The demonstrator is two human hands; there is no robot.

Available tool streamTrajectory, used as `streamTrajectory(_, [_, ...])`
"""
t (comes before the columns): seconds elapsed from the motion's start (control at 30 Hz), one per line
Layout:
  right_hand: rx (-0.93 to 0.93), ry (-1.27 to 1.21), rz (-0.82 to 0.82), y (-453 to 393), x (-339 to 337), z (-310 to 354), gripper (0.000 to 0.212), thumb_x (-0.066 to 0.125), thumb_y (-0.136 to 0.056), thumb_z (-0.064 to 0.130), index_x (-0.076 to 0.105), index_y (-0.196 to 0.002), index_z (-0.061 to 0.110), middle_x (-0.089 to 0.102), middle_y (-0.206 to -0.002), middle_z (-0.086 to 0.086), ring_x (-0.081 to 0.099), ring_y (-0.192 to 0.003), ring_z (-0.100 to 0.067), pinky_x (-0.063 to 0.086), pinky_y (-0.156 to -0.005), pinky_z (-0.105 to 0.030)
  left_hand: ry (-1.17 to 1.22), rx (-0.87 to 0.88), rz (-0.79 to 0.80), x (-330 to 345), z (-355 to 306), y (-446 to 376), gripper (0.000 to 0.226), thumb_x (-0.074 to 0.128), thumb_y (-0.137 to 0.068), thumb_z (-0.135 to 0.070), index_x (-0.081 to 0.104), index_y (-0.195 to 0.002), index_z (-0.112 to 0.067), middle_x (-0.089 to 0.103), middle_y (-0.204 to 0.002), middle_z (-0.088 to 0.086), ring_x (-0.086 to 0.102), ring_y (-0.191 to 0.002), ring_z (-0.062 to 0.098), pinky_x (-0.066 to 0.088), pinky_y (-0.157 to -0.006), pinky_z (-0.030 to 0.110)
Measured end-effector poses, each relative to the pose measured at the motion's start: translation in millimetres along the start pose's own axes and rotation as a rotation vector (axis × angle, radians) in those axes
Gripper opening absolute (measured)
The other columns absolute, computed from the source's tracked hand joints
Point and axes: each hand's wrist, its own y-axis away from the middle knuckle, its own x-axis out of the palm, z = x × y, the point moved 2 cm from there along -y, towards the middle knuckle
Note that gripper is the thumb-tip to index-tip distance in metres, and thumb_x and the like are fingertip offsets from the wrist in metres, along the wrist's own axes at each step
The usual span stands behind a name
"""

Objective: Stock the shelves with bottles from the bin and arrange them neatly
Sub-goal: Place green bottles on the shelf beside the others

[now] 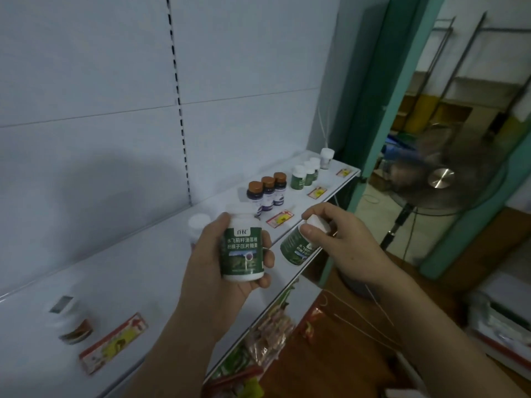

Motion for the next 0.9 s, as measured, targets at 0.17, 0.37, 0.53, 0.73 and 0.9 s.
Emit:
streamTrajectory(0.17, [0.046,0.111,0.016,-56.5,-36.8,-42.4,0.016,0.067,-0.095,0.036,0.063,-0.110,0.034,0.065,-0.115,0.010,0.065,-0.103,-0.010,0.062,-0.077,-0.036,0.006,-0.026,0.023,16.2,23.6,-83.8,0.044,0.043,-0.094,-0.043,0.070,-0.097,-0.009,0.063,-0.083,0.016,0.057,-0.061,0.025,0.046,-0.045,0.028])
streamTrajectory(0.37, [0.033,0.207,0.004,-118.7,-75.7,-84.4,0.018,0.067,-0.095,0.032,0.064,-0.113,0.031,0.064,-0.114,0.012,0.062,-0.103,-0.009,0.058,-0.080,-0.027,-0.022,-0.022,0.049,30.8,34.6,-159.5,0.044,0.048,-0.096,-0.042,0.060,-0.122,-0.009,0.062,-0.085,0.016,0.057,-0.062,0.026,0.047,-0.047,0.027])
streamTrajectory(0.53, [-0.054,0.289,0.016,-192.7,-96.8,-109.0,0.020,0.062,-0.099,0.026,0.063,-0.118,0.030,0.061,-0.116,0.005,0.061,-0.092,-0.010,0.050,-0.079,-0.028,-0.020,-0.019,-0.017,27.1,40.2,-213.4,0.045,0.048,-0.093,-0.042,0.065,-0.115,-0.006,0.061,-0.087,0.016,0.059,-0.062,0.024,0.050,-0.046,0.027])
streamTrajectory(0.73, [-0.191,0.282,0.118,-302.7,-112.4,-135.3,0.021,0.062,-0.099,0.025,0.062,-0.118,0.032,0.060,-0.114,0.005,0.065,-0.090,-0.010,0.055,-0.083,-0.028,-0.049,0.078,-0.197,27.9,51.0,-285.2,0.042,0.047,-0.092,-0.043,0.069,-0.099,-0.009,0.063,-0.085,0.017,0.058,-0.060,0.025,0.049,-0.045,0.027])
streamTrajectory(0.9, [-0.285,0.291,0.254,-396.0,-108.7,-169.7,0.022,0.057,-0.100,0.026,0.064,-0.121,0.028,0.063,-0.113,0.004,0.060,-0.094,-0.011,0.052,-0.088,-0.030,-0.094,0.134,-0.327,38.8,61.0,-350.8,0.041,0.047,-0.091,-0.045,0.070,-0.098,-0.012,0.064,-0.084,0.014,0.058,-0.062,0.025,0.047,-0.046,0.028])
